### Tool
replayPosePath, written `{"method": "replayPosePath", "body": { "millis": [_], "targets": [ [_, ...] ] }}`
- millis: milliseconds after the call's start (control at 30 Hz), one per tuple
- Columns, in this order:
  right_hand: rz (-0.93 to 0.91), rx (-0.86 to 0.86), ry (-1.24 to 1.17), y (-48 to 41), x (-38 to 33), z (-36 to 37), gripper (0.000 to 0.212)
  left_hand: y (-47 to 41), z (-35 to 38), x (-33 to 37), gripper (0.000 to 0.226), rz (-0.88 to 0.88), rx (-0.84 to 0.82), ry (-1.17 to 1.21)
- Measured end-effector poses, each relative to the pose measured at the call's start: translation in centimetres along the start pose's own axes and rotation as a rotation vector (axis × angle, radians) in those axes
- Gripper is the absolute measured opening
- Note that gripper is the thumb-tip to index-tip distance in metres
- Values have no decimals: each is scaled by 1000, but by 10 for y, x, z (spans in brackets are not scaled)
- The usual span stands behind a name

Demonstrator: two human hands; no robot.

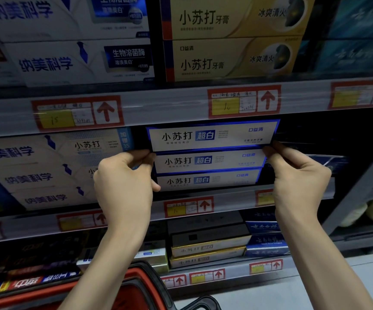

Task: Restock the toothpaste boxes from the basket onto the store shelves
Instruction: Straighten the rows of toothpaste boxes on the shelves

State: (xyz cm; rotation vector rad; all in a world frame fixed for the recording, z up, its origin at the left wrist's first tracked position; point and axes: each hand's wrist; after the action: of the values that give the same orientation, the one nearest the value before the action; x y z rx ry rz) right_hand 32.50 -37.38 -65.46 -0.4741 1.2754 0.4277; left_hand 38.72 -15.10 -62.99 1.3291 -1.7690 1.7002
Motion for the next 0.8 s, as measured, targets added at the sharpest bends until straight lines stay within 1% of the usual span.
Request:
{"method": "replayPosePath", "body": {
  "millis": [233,433,500,600,667,733,800],
  "targets": [
    [15,12,27,-8,4,-1,22,-1,0,-1,11,-34,15,3],
    [17,16,36,-10,5,-3,21,0,0,0,10,-19,14,-15],
    [10,4,48,-9,5,-4,23,2,0,-1,11,-13,8,-15],
    [33,-24,58,-8,9,-8,25,11,-2,-3,18,-1,-21,-28],
    [73,-49,110,-8,15,-12,27,20,-1,-6,21,-15,-46,-34],
    [122,-72,218,-6,24,-15,31,27,1,-9,23,-43,-64,-52],
    [155,-84,317,-5,30,-18,29,32,4,-11,23,-60,-84,-90]
  ]
}}
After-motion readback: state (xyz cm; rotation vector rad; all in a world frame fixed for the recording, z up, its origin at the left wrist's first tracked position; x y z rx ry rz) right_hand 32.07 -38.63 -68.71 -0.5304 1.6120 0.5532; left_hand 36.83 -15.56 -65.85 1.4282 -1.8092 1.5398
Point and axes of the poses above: each hand's wrist, its own y-axis away from the middle knuckle, its own z-axis out of the palm, x = y × z, and after that the axes turned 15 degrees about z, right-handed
